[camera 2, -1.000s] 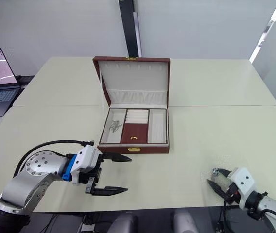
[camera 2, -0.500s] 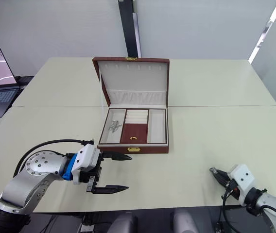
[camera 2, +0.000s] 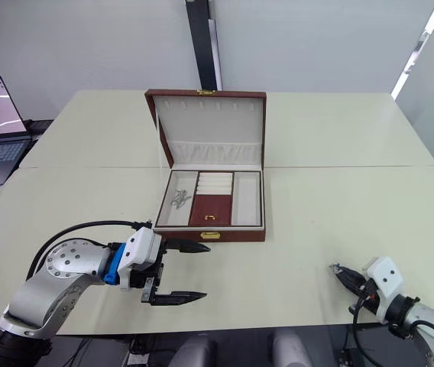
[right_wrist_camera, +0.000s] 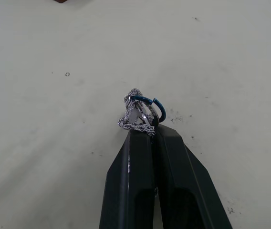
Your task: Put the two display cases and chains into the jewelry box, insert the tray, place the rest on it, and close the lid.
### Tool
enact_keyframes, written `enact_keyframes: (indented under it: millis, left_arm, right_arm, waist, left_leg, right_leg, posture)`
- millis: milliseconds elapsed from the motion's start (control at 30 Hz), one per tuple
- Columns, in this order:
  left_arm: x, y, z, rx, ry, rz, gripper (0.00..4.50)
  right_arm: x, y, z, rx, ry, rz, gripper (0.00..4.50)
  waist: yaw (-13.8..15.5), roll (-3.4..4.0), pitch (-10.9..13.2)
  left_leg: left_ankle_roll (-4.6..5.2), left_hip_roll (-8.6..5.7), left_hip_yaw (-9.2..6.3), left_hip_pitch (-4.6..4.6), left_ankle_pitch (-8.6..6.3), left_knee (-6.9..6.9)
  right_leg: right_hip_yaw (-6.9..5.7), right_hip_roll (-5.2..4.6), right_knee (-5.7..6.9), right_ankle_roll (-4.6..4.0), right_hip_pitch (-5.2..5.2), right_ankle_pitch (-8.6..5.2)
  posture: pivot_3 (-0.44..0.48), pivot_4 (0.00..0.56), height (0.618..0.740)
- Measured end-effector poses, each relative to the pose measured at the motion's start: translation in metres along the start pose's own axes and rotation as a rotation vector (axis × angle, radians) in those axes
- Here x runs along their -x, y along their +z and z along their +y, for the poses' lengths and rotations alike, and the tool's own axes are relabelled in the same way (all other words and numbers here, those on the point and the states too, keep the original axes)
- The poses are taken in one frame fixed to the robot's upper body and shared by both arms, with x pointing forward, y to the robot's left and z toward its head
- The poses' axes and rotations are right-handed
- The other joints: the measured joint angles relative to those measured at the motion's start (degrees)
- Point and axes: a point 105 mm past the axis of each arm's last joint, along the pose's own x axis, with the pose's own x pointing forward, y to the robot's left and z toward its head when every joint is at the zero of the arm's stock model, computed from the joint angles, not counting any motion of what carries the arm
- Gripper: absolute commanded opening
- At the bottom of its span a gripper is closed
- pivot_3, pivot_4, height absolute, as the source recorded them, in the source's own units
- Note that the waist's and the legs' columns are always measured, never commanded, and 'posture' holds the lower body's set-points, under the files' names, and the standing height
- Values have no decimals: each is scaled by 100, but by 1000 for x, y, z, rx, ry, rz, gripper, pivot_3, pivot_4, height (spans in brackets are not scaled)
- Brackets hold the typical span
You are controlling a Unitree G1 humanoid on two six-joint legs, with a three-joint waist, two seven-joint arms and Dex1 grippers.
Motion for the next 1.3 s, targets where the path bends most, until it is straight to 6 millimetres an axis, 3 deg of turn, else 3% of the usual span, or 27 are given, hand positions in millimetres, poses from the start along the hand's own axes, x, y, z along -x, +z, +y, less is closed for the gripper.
enact_keyframes:
  millis: [367,533,767,967,1300]
  left_arm:
    - [5,0,7,95,160,-87,4500]
    - [16,-5,10,143,296,-115,4500]
    - [21,-4,11,176,475,-181,4500]
    - [24,-7,4,220,609,-218,4500]
    - [36,-6,1,227,742,-250,4500]
  right_arm:
    - [-22,94,2,39,150,-185,14]
    - [-46,144,1,88,204,-288,14]
    - [-87,180,13,66,304,-363,14]
    - [-112,192,23,74,343,-365,14]
    - [-137,182,35,114,366,-298,14]
  waist:
    - [-2,18,9]
    - [1,21,10]
    - [10,22,13]
    - [15,22,13]
    - [2,24,13]
  left_leg:
    - [0,-2,-4,-10,0,3]
    - [0,1,-7,-12,0,1]
    - [0,-8,-4,-18,0,4]
    - [0,-7,-3,-27,0,2]
    - [-1,-5,-1,-24,0,1]
  right_leg:
    - [-3,-2,1,1,-7,1]
    - [-7,1,1,0,-12,0]
    - [-4,-13,3,0,-19,1]
    - [-3,-13,4,0,-33,1]
    - [-2,-10,8,-1,-35,1]
  posture:
    - [0,150,740]
    - [0,150,740]
    - [0,150,740]
    - [0,150,740]
    - [0,150,740]
